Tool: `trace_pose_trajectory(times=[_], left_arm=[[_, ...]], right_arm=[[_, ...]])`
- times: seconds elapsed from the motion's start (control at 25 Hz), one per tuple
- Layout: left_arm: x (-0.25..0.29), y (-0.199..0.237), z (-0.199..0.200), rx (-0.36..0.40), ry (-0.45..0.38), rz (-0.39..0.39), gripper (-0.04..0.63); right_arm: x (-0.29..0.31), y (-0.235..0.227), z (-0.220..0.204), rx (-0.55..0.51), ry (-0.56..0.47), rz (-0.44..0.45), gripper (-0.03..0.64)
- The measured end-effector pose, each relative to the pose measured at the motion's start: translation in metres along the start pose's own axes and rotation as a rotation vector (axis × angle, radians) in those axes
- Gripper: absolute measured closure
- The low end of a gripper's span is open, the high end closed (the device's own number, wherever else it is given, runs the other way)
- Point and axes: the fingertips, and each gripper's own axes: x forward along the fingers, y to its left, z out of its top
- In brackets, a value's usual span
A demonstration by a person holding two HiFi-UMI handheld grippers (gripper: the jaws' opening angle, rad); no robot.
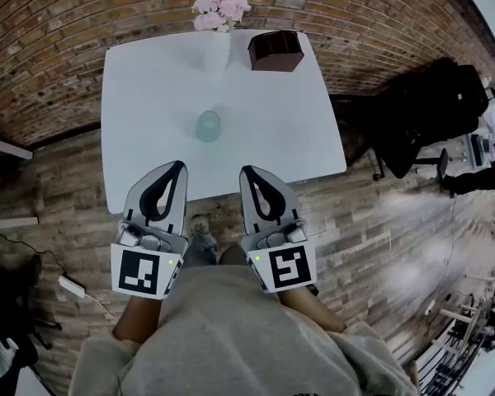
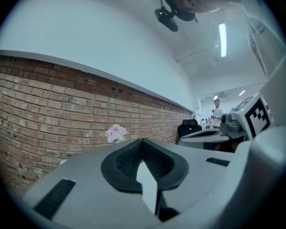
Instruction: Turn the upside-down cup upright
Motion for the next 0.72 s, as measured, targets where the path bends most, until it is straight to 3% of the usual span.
trace_pose_trajectory(times=[0.24,0.72], left_arm=[[0.020,0.012,-0.015,0.032,0.021,-0.021,0.591],[0.064,0.026,-0.096,0.000,0.123,-0.046,0.591]], right_arm=[[0.036,-0.007,-0.017,0.005,0.009,0.030,0.611],[0.103,-0.022,-0.096,0.032,0.087,0.105,0.609]])
